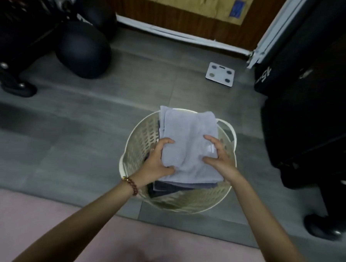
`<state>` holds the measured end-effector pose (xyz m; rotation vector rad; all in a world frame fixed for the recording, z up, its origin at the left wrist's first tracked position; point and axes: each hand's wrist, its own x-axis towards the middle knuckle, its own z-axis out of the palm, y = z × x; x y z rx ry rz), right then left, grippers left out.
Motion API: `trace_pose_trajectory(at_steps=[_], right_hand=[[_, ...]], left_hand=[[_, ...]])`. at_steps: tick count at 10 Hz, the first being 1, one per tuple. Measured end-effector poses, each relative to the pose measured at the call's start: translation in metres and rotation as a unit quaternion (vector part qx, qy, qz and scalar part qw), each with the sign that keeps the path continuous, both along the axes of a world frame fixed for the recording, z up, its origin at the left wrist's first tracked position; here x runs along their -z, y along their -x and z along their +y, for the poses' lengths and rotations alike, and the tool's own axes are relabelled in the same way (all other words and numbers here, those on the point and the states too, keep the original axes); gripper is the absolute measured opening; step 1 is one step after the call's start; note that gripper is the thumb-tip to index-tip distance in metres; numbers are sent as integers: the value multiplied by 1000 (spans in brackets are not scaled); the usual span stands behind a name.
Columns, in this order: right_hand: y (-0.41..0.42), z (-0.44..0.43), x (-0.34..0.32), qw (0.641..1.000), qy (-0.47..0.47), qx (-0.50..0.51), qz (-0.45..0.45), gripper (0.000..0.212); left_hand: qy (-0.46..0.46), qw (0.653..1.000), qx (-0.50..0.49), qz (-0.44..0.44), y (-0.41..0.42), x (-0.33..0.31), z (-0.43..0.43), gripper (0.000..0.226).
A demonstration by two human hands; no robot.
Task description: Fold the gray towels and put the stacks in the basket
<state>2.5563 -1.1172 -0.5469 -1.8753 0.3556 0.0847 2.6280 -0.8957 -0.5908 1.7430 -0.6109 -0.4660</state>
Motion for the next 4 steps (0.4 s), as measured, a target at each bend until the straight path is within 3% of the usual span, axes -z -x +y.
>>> trace_pose_trajectory(at_steps=[2, 3, 4], right_hand=[[-32, -36, 78, 1000, -8, -5, 22, 63], [-46, -43, 129, 993, 26, -52, 102, 70], [-53, -36, 164, 974, 56, -118, 183, 79]], left_hand=[[-32, 997, -37, 52, -7, 66, -33, 72], [-263, 963, 3, 64, -26, 113, -30, 93], [-397, 914, 55, 63, -47, 143, -20, 88]])
